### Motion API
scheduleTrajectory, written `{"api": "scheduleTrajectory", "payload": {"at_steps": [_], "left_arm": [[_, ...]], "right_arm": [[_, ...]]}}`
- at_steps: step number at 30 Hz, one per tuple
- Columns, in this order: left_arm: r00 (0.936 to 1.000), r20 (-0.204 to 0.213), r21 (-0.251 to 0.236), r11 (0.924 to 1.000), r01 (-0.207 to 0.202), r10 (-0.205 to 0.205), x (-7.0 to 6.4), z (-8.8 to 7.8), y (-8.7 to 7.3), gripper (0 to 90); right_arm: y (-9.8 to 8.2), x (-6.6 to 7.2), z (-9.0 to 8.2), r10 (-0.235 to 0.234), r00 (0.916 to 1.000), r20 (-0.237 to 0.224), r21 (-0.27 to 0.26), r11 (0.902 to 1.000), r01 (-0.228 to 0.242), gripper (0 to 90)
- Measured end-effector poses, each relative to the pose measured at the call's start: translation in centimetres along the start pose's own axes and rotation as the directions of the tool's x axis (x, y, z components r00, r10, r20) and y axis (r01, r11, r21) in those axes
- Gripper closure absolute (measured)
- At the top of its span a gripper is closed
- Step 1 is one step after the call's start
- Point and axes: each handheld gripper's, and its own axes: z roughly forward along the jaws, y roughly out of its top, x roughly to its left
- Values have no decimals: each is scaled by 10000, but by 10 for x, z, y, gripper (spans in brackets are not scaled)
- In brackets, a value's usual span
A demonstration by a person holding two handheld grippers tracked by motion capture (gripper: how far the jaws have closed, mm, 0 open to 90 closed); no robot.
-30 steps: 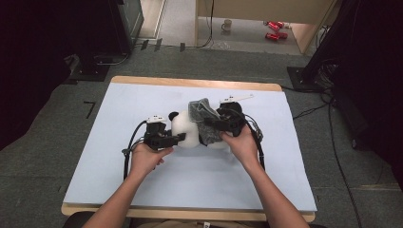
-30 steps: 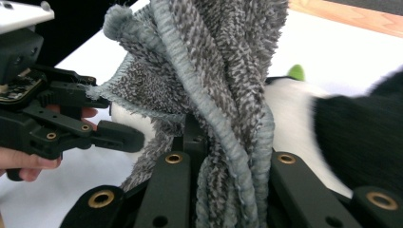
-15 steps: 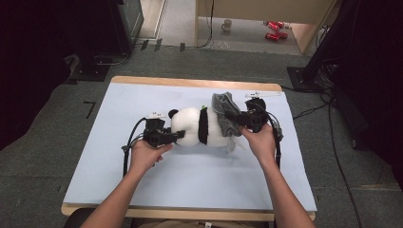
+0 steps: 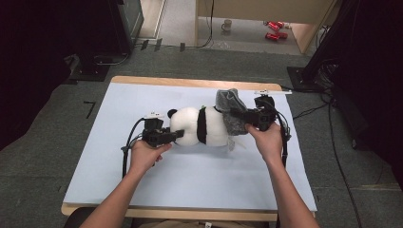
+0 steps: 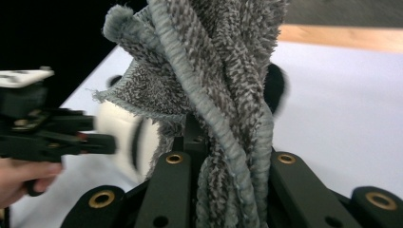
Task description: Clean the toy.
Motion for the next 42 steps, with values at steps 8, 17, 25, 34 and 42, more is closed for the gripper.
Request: {"api": "scheduleTrajectory", "payload": {"at_steps": [8,17,25,34,42], "left_arm": [[9993,-285,-415,9988,-256,245,-15,-3,-6,542],[9975,-497,-597,9968,-525,495,-28,-8,-14,540],[9953,-691,-336,9970,-698,674,-33,-8,-16,545],[9980,-443,-86,9990,-449,445,-18,-6,-10,552],[9999,12,159,9998,-128,128,-4,-4,-1,553]], "right_arm": [[2,46,27,-1118,9908,-768,311,9929,1145,782],[-6,86,70,-1817,9701,-1610,829,9769,1967,778],[-24,92,93,-2391,9551,-1747,1054,9600,2596,772],[-17,59,77,-2487,9669,-568,1329,9580,2542,777],[-7,28,45,-1314,9911,-221,910,9869,1329,779]]}}
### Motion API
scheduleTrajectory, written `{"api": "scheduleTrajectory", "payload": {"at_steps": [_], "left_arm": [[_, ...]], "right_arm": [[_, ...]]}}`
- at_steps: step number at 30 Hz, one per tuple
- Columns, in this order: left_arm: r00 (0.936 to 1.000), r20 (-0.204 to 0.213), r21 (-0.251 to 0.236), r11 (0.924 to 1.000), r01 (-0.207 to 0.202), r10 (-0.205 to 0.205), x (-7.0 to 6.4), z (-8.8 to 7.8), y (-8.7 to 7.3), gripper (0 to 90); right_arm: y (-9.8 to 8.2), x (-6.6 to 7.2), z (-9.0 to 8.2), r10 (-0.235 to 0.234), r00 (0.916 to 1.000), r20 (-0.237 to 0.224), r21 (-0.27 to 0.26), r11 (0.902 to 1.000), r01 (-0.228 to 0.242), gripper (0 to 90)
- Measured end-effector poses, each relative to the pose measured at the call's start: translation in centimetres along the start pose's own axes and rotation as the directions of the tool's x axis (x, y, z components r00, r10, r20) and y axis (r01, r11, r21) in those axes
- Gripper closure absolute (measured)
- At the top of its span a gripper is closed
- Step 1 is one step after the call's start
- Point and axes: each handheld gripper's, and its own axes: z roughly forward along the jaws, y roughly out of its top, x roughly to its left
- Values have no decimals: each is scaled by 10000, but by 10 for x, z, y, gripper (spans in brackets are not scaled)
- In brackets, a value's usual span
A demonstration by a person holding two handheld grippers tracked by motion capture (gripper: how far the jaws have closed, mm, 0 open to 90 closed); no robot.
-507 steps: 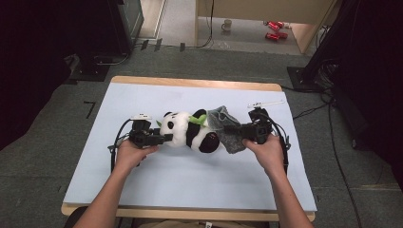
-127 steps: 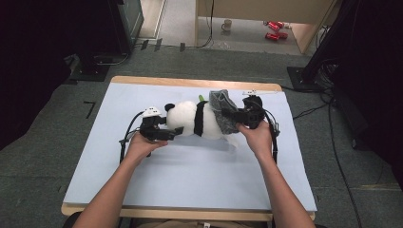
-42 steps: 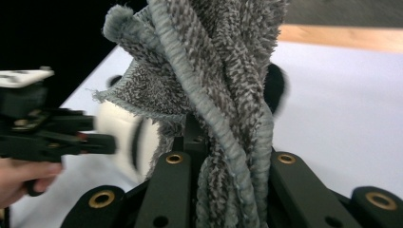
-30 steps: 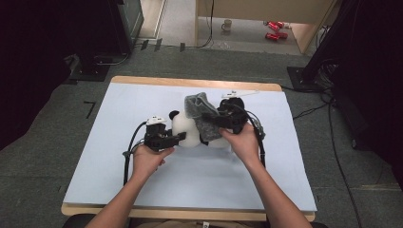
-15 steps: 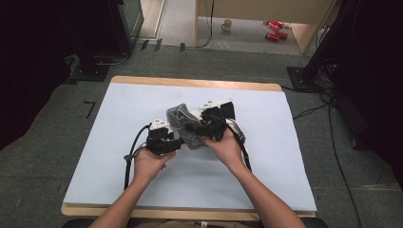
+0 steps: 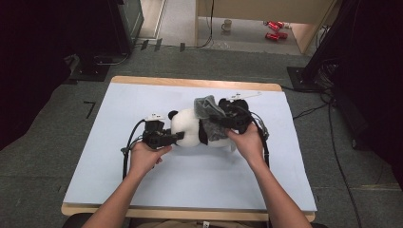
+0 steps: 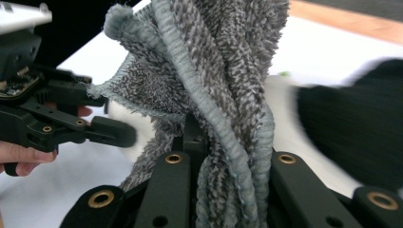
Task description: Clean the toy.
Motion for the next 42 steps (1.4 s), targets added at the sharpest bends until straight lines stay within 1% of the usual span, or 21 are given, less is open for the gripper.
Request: {"api": "scheduleTrajectory", "payload": {"at_steps": [1,2,3,6,7,8,11,13,14,16,18,19,20,22,25,30,32,34,36,40,42], "left_arm": [[10000,74,40,10000,47,-47,2,0,1,553],[9999,125,105,9999,-11,10,4,1,3,553],[9998,138,136,9998,-109,107,6,2,5,553],[9998,135,133,9998,-154,152,8,4,7,552],[9998,135,133,9998,-154,152,8,4,7,552],[9997,149,141,9998,-173,171,11,5,9,552],[9998,208,159,9999,-68,64,15,7,11,552],[9997,217,175,9998,-58,54,18,8,13,552],[9998,210,159,9998,-76,73,19,8,13,551],[9997,226,171,9998,-37,33,21,9,14,551],[9996,294,140,9999,7,-11,23,10,14,550],[9996,294,140,9999,7,-11,23,10,14,550],[9992,402,126,9999,-42,37,25,10,14,547],[9988,470,111,9999,-113,107,25,9,15,534],[9984,556,113,9999,-87,81,26,8,15,484],[9973,610,-50,9991,-414,416,26,6,15,385],[9951,703,-45,9975,-700,702,26,4,13,363],[9910,656,-47,9931,-1169,1170,26,2,11,357],[9870,638,-144,9890,-1469,1475,27,0,9,353],[9816,572,-352,9830,-1802,1820,29,0,4,344],[9806,551,-358,9818,-1864,1882,31,0,1,338]], "right_arm": [[-1,-6,-4,214,9998,27,-84,9997,-214,779],[-2,-12,-8,446,9990,2,-147,9989,-446,779],[-4,-18,-10,701,9975,-118,-254,9972,-704,779],[-11,-31,-13,1136,9928,-374,-454,9923,-1152,778],[-11,-31,-13,1136,9928,-374,-454,9923,-1152,778],[-13,-36,-17,1231,9921,-245,-520,9909,-1242,778],[-15,-40,-23,1276,9918,120,-617,9900,-1266,777],[-18,-44,-26,1402,9897,292,-631,9884,-1381,777],[-19,-45,-26,1418,9892,372,-618,9883,-1394,775],[-22,-48,-26,1290,9896,637,-577,9904,-1254,775],[-24,-52,-26,1401,9865,850,-500,9894,-1362,775],[-24,-52,-26,1401,9865,850,-500,9894,-1362,775],[-28,-56,-25,1568,9838,869,-455,9871,-1533,775],[-31,-57,-22,1630,9828,865,-465,9861,-1595,774],[-31,-55,-22,1541,9833,967,-555,9872,-1492,774],[-31,-57,-22,1527,9834,975,-589,9873,-1475,773],[-30,-57,-23,1526,9836,963,-583,9873,-1475,772],[-29,-58,-22,1486,9840,979,-611,9878,-1430,770],[-28,-58,-21,1437,9844,1020,-664,9883,-1373,770],[-26,-59,-20,1467,9835,1060,-716,9876,-1396,768],[-26,-60,-19,1429,9832,1133,-760,9880,-1348,765]]}}
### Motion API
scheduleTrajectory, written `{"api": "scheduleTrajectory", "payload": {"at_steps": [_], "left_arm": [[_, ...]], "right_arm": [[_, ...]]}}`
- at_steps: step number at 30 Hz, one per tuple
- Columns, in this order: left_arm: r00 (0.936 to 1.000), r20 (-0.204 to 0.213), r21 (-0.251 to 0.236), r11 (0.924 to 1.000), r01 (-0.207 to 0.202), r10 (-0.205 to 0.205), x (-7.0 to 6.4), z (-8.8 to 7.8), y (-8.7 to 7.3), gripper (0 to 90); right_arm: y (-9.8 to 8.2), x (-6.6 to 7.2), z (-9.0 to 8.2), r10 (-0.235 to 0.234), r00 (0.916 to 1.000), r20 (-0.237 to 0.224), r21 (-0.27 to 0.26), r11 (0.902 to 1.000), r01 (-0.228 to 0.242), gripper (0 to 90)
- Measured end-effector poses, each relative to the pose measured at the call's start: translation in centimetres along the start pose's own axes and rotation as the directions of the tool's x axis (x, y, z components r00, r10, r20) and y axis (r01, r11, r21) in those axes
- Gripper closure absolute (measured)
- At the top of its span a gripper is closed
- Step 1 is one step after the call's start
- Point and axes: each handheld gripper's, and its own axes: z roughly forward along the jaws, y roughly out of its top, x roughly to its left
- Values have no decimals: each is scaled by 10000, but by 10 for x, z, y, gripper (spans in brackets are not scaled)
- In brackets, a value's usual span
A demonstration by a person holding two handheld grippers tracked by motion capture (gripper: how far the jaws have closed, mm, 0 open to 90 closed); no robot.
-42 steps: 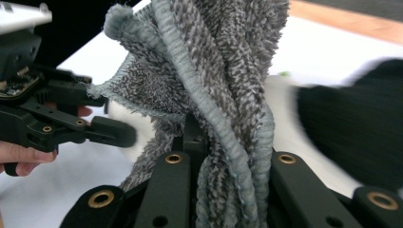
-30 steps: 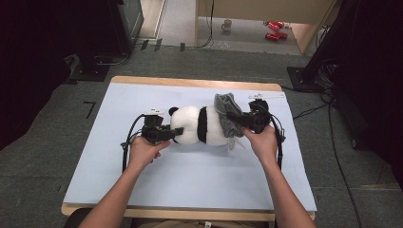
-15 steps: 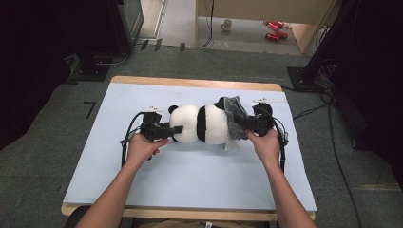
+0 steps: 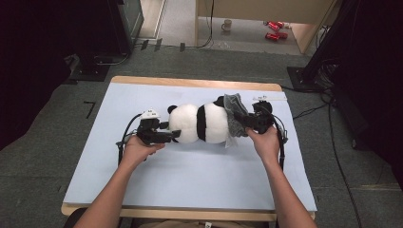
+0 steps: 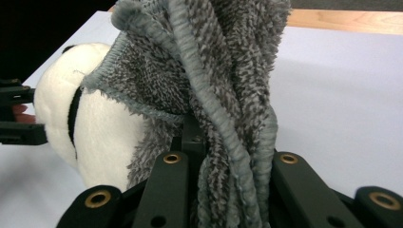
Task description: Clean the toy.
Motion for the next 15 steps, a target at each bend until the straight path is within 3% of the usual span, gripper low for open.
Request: {"api": "scheduleTrajectory", "payload": {"at_steps": [4,8,11,15], "left_arm": [[9999,-92,47,9999,-135,136,1,1,-4,338],[10000,68,-94,10000,10,-9,4,4,-6,331],[9980,399,-80,9987,501,-497,7,13,-8,291],[9977,457,-333,9981,515,-500,8,20,-9,247]], "right_arm": [[1,-1,3,37,10000,54,-50,10000,-37,763],[2,-2,4,108,9999,33,-75,9999,-108,763],[2,-3,7,118,9999,47,-152,9998,-117,761],[2,-6,8,213,9997,121,-118,9997,-211,761]]}}
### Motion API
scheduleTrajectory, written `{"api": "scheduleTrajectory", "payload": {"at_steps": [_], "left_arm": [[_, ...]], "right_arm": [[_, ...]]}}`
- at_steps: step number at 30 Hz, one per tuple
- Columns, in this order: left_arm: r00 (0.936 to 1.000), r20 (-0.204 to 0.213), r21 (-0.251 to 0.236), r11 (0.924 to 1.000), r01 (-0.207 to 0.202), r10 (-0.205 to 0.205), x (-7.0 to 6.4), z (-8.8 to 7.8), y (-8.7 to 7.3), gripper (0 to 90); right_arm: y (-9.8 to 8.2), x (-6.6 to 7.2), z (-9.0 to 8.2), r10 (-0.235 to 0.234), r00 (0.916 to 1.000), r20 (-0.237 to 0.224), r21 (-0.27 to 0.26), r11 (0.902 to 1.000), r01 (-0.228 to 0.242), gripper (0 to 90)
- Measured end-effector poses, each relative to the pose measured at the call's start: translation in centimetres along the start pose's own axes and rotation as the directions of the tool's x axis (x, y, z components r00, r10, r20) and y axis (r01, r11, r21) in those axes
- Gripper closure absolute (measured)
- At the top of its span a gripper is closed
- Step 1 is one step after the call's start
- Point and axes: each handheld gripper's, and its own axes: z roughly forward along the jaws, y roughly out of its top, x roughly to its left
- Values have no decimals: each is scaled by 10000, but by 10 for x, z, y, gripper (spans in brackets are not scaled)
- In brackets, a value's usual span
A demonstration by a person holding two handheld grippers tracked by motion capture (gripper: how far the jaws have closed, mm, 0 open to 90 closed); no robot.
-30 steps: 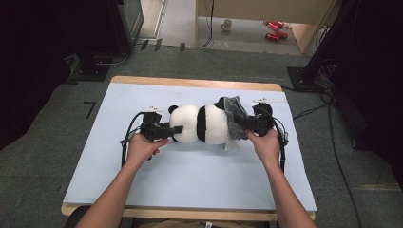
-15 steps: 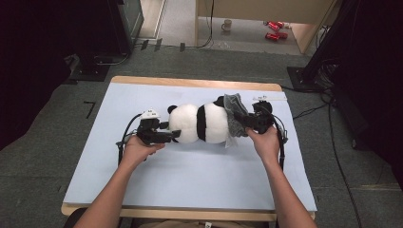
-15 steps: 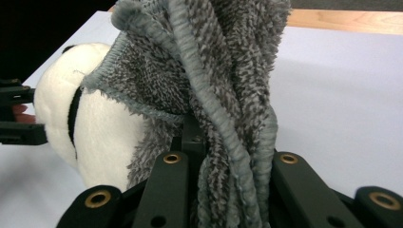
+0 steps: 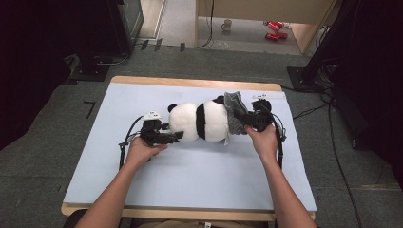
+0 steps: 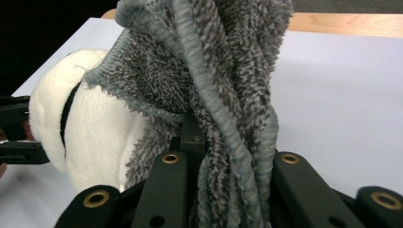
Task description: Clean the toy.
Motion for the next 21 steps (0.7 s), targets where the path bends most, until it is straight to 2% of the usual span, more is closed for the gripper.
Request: {"api": "scheduleTrajectory", "payload": {"at_steps": [6,8,11,12,14,16,17,18,19,20,21], "left_arm": [[9978,-440,-401,9979,-511,493,-4,14,-3,203],[9972,-627,-485,9979,-439,409,-5,16,-3,261],[9945,-962,-450,9979,-461,416,-10,13,-3,431],[9942,-1022,-398,9985,-384,342,-11,11,-2,475],[9961,-870,-314,9994,146,-173,-11,7,1,551],[9961,-833,-266,9993,256,-277,-11,5,2,584],[9959,-566,-114,9974,707,-713,-12,1,5,592],[9948,-522,-43,9961,879,-880,-14,-2,6,597],[9948,-522,-43,9961,879,-880,-14,-2,6,602],[9931,-331,85,9935,1131,-1128,-17,-9,9,606],[9925,-206,168,9925,1212,-1208,-19,-13,10,607]], "right_arm": [[-1,-1,1,182,9998,60,2,9998,-182,761],[-1,-1,1,199,9998,94,-3,9998,-198,761],[1,-1,-2,263,9997,-11,-29,9996,-263,762],[2,0,-4,309,9995,-42,-102,9995,-309,764],[6,4,-10,305,9995,-104,-203,9993,-307,767],[11,11,-17,163,9997,-198,-376,9991,-170,769],[14,16,-21,22,9995,-310,-471,9989,-37,770],[16,22,-24,-69,9986,-522,-523,9986,42,770],[16,22,-24,-69,9986,-522,-523,9986,42,770],[21,36,-29,-329,9959,-847,-617,9977,278,771],[22,44,-30,-487,9932,-1055,-625,9971,423,771]]}}
